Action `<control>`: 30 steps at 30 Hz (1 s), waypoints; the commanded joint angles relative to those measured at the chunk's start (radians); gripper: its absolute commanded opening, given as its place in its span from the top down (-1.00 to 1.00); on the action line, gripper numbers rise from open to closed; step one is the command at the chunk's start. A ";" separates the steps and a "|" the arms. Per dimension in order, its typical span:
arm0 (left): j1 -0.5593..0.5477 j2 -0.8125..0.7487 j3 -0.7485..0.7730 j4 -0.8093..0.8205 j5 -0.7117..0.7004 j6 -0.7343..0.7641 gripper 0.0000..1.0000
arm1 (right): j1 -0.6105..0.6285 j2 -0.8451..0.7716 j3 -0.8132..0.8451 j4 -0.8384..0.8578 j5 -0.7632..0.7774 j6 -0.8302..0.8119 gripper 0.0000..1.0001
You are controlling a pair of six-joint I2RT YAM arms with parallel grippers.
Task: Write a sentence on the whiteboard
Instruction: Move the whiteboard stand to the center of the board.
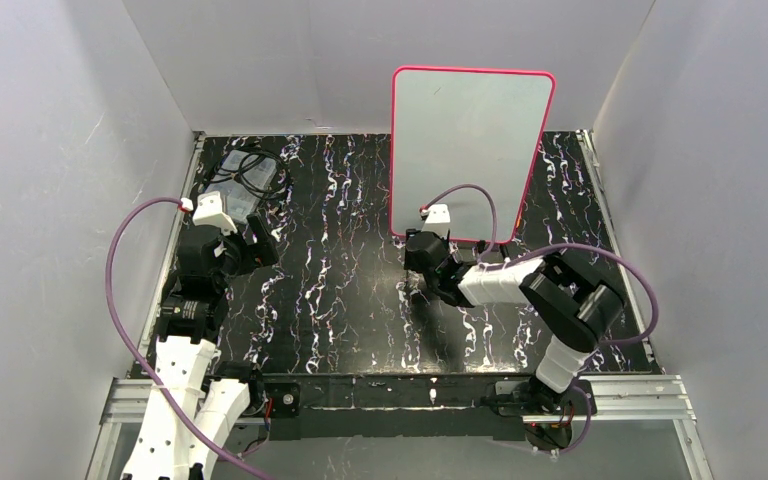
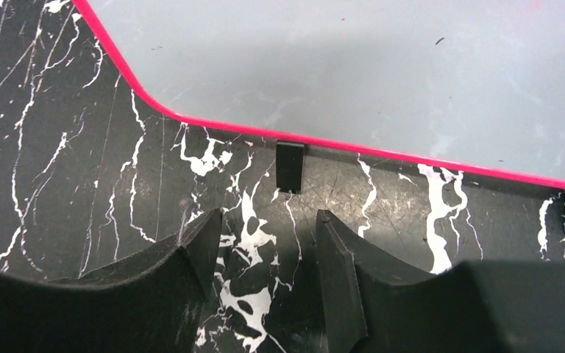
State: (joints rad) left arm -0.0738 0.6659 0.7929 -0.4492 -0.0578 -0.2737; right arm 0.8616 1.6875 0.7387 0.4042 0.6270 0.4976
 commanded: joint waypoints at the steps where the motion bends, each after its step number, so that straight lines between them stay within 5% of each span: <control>1: 0.006 0.001 -0.003 0.014 0.018 -0.001 -0.99 | 0.002 0.041 0.048 0.104 0.063 -0.035 -0.15; 30: 0.006 0.008 -0.004 0.015 0.029 0.005 -0.99 | 0.002 0.176 0.070 0.258 0.127 -0.160 0.30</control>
State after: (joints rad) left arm -0.0738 0.6727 0.7929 -0.4488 -0.0406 -0.2733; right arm 0.8616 1.8530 0.7753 0.5865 0.7277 0.3595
